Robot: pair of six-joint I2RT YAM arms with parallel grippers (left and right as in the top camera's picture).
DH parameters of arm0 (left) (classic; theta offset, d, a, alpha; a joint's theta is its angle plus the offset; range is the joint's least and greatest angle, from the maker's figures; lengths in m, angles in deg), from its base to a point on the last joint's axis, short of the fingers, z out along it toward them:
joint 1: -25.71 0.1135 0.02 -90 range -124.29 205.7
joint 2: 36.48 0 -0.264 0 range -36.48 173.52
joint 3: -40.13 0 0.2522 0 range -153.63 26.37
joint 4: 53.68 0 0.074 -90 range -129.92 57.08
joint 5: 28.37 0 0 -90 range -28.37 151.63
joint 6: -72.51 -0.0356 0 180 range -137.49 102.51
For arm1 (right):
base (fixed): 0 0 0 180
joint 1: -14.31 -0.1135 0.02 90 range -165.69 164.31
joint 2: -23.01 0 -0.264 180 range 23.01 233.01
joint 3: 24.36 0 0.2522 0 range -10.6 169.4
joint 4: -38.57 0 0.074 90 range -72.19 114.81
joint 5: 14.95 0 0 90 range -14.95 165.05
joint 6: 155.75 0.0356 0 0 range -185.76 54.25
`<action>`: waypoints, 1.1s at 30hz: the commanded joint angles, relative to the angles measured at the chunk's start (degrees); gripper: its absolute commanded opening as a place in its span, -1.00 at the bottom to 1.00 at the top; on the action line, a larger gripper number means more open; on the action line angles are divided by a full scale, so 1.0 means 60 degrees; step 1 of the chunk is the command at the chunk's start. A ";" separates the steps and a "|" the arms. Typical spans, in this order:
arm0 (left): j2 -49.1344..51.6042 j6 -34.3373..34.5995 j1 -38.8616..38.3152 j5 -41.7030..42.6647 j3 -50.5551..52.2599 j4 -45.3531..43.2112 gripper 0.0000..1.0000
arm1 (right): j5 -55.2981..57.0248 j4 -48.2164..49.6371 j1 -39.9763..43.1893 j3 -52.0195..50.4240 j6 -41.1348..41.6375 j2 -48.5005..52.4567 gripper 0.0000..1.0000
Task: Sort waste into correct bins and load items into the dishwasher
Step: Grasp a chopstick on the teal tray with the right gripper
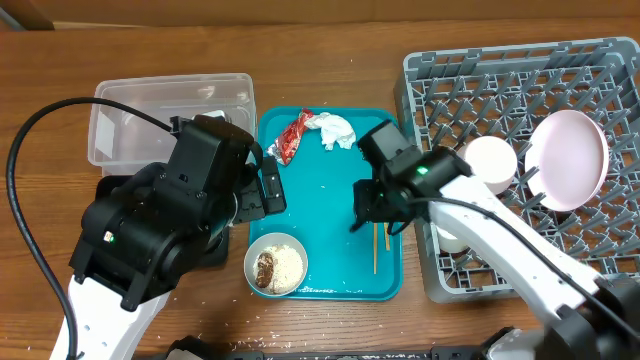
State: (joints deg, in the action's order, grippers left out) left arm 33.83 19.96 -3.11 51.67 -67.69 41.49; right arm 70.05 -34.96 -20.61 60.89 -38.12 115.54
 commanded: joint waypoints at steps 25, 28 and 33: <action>-0.0415 -0.0463 0.0051 -0.0943 -0.0164 0.0681 1.00 | 0.0703 0.1351 0.0448 0.0149 -0.1115 0.3067 -0.92; -0.0415 -0.0459 0.0051 -0.0943 -0.0164 0.0681 1.00 | 0.0707 0.1322 0.0448 0.0168 -0.1115 0.3060 -0.92; -0.0415 -0.0463 0.0051 -0.0943 -0.0164 0.0681 1.00 | 0.0670 0.0634 0.0448 0.0743 -0.1228 0.1960 -0.92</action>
State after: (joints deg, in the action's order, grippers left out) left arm 31.88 18.30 -3.11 47.24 -67.71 45.66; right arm 74.38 -29.98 -18.03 61.63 -44.76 133.51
